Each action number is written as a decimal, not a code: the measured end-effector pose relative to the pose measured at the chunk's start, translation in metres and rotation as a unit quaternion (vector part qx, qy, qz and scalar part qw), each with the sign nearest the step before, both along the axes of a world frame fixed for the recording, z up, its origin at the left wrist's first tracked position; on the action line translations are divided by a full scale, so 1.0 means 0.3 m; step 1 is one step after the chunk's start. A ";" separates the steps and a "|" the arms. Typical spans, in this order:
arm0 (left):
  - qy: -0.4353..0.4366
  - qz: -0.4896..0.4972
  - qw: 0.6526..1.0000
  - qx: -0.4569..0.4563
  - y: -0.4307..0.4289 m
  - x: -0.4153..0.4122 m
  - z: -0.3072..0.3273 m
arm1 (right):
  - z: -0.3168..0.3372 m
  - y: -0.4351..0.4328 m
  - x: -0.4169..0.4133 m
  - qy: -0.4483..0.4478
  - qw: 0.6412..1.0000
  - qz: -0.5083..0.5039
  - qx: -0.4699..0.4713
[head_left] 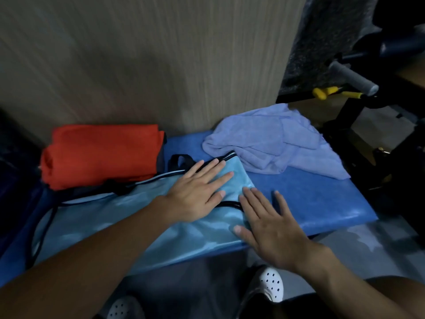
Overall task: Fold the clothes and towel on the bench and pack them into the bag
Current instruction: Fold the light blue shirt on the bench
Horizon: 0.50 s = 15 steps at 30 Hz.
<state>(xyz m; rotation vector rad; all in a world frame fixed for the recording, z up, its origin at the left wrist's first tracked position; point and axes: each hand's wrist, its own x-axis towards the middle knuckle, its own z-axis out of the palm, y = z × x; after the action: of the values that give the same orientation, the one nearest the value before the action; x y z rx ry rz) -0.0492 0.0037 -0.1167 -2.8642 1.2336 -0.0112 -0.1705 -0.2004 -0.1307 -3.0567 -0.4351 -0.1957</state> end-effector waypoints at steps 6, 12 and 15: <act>-0.013 0.063 0.987 -0.148 0.279 -0.172 0.059 | 0.079 0.176 0.067 -0.051 0.993 0.075 0.074; -0.082 0.307 0.924 -0.210 0.685 -0.402 0.016 | 0.065 0.491 0.078 -0.025 0.972 0.218 0.084; -0.100 0.445 0.861 -0.225 0.823 -0.516 -0.028 | 0.104 0.673 0.113 0.003 0.958 0.277 0.068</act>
<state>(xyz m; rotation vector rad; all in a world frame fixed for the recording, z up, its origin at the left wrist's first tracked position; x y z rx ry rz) -0.2039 0.2507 -0.1250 -3.3883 -0.2444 -0.6238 -0.1367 0.0015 -0.0995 -2.6669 -1.1901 -0.1773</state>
